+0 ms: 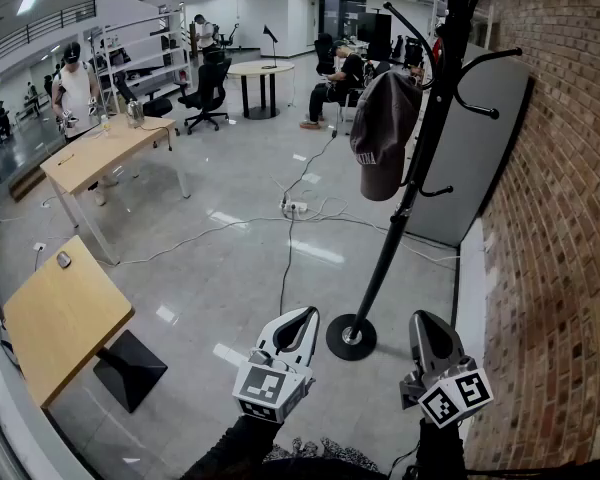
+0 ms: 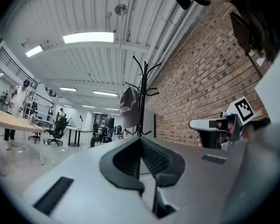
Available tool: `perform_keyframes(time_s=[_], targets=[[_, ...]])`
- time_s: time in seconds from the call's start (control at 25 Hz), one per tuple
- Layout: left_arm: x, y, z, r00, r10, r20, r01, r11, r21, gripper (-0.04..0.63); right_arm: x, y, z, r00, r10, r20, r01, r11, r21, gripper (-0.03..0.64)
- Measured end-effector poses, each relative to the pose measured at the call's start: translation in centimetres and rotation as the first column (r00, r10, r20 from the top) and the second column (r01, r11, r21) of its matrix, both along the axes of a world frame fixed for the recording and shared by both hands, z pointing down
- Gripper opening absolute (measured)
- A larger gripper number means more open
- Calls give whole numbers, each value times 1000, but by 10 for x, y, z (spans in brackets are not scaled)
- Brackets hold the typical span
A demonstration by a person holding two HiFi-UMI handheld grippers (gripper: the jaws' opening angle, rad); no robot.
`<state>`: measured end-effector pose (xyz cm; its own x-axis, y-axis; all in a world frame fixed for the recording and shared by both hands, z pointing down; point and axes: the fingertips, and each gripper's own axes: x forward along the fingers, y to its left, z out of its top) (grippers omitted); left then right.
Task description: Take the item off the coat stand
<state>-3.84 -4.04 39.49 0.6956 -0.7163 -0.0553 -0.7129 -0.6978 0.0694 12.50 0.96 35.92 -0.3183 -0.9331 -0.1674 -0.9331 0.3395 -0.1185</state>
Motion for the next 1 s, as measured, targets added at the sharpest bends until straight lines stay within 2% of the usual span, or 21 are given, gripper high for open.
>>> perform_keyframes(time_s=[0.12,0.36,0.68,0.76,1.0], targets=[[-5,-6,4,1000,-26,3,25,1000,11,8,-8,-7,3,1000,-21,-3,21,1000,-2,9],[6,-17,7,1000,-24,-10,24,1000,-10,8,-6,-23,6,999,-50,-16,50,999,-1,9],[35,-58,2,998,-69,13,69,997,30,9,25,-70,10,996,-85,-7,85,996,-1,11],[43,-71,0,997,-81,2,81,996,28,8,33,-83,9,995,-103,-4,103,995,5,11],[59,-95,11,992,-120,30,120,993,17,8,58,-109,10,990,-133,40,133,991,11,9]])
